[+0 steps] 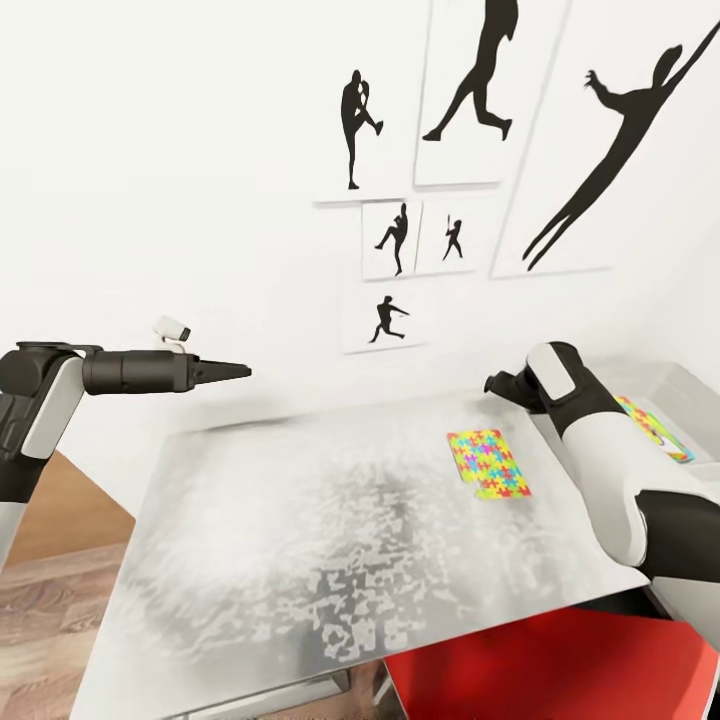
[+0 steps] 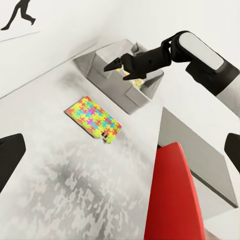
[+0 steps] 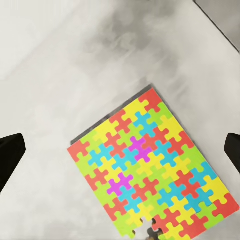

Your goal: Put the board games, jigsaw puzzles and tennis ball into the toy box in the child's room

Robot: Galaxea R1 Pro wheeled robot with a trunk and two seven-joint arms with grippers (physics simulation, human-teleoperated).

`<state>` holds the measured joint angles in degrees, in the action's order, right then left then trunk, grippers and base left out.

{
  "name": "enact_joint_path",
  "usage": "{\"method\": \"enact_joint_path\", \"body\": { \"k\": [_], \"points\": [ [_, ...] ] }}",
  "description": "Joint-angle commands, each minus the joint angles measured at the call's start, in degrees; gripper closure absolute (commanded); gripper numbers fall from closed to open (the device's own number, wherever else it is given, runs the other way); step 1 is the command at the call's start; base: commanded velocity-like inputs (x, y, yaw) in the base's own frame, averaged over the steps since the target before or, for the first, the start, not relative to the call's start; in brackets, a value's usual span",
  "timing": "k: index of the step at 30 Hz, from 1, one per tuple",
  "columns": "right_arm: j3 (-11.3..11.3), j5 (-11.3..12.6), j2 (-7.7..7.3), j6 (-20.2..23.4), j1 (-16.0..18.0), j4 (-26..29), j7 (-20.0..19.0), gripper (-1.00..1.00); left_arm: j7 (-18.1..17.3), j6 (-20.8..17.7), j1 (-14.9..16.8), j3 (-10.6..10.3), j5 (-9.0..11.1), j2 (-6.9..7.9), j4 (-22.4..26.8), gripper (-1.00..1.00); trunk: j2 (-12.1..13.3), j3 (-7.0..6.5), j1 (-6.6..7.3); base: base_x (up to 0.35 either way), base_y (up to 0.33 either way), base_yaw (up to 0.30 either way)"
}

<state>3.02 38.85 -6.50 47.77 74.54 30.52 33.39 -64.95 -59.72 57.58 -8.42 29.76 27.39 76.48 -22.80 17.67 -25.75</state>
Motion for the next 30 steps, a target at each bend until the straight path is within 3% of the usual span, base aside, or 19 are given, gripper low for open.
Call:
{"method": "enact_joint_path", "body": {
  "k": [1,30],
  "points": [
    [0.05,0.6,0.0,0.09,0.16,0.06,0.54,-1.0,-0.12,-0.28,0.07,-0.09,0.11,0.04,0.01,-1.0,-0.12,0.21,-0.03,0.0,0.0,0.0],
    [0.05,0.69,0.69,0.2,2.77,0.06,0.54,-1.0,-0.26,-0.28,0.07,-0.02,0.12,0.11,0.07,-1.0,-0.12,2.93,-0.03,0.0,0.0,0.0]
  ]
}}
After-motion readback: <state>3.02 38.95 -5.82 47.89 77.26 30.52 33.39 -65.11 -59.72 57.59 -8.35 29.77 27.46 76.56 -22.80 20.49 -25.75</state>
